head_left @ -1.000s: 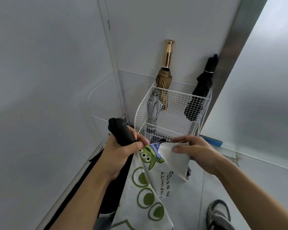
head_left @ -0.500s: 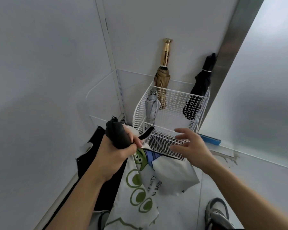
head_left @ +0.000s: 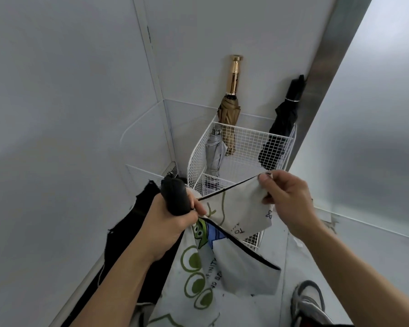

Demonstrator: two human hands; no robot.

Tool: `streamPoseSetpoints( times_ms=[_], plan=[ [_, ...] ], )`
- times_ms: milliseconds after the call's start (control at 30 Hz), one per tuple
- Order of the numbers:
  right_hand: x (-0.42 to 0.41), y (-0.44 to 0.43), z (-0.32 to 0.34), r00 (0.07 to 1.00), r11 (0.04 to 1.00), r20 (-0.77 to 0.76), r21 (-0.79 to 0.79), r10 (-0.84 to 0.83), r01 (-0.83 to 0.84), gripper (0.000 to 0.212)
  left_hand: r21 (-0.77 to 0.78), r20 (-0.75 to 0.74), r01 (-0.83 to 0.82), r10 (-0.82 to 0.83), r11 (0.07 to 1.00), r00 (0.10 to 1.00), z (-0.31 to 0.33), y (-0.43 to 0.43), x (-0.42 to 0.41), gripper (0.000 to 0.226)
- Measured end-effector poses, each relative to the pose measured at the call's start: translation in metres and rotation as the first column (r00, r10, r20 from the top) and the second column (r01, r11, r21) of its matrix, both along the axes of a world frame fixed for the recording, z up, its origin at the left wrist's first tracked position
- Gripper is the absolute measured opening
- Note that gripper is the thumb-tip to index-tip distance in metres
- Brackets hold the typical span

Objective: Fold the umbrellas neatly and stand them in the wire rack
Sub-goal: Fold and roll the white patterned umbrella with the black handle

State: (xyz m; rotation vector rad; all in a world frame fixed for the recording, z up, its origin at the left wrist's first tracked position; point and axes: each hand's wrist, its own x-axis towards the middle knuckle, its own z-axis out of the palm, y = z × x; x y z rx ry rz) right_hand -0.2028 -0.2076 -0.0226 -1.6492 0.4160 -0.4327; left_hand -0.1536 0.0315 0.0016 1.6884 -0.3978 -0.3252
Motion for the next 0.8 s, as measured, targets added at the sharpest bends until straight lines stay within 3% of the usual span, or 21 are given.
streamPoseSetpoints(
  times_ms=[67,233,267,333,400,500,567,633,733,800],
  plan=[
    [0.000,0.004,-0.003,1.000,0.999,0.005,-0.041,-0.002,0.003,0.019,-0.007,-0.008,-0.073,0.073,0.997,0.997,-0.002,-0.002,0.002,0.046],
    [-0.003,-0.005,0.003,0.990,0.991,0.054,0.016,-0.131,0.130,0.007,-0.085,-0.122,-0.302,0.290,0.950,0.949,-0.006,-0.005,0.008,0.042],
    [-0.004,-0.008,0.005,0.997,0.996,0.025,0.042,-0.075,0.074,0.007,-0.111,-0.159,-0.349,0.330,0.931,0.931,-0.006,-0.004,0.009,0.041],
    [-0.008,-0.008,0.007,0.973,0.977,-0.115,0.096,0.199,-0.188,0.027,-0.155,-0.223,-0.398,0.361,0.904,0.906,-0.005,-0.001,0.013,0.043],
    [-0.010,-0.003,0.004,0.858,0.900,-0.273,0.144,0.435,-0.410,0.050,-0.178,-0.242,-0.394,0.348,0.902,0.906,-0.003,0.001,0.015,0.051],
    [-0.010,0.003,-0.007,0.767,0.873,-0.431,0.116,0.474,-0.475,0.072,-0.183,-0.223,-0.351,0.309,0.918,0.924,0.000,0.002,0.015,0.051],
    [-0.007,0.003,-0.011,0.774,0.889,-0.475,0.040,0.419,-0.456,0.060,-0.190,-0.228,-0.304,0.259,0.934,0.939,0.002,0.002,0.012,0.051],
    [-0.004,0.002,-0.013,0.836,0.930,-0.437,0.000,0.331,-0.368,0.034,-0.189,-0.246,-0.261,0.212,0.947,0.946,0.003,0.002,0.009,0.049],
    [-0.002,-0.003,-0.007,0.963,0.991,-0.232,0.046,0.136,-0.129,0.007,-0.107,-0.255,-0.248,0.215,0.963,0.943,0.000,0.002,0.011,0.038],
    [-0.003,-0.008,-0.001,0.994,0.996,-0.096,0.082,0.045,-0.037,0.003,-0.037,-0.255,-0.271,0.253,0.962,0.933,-0.004,0.002,0.012,0.027]
  ],
)
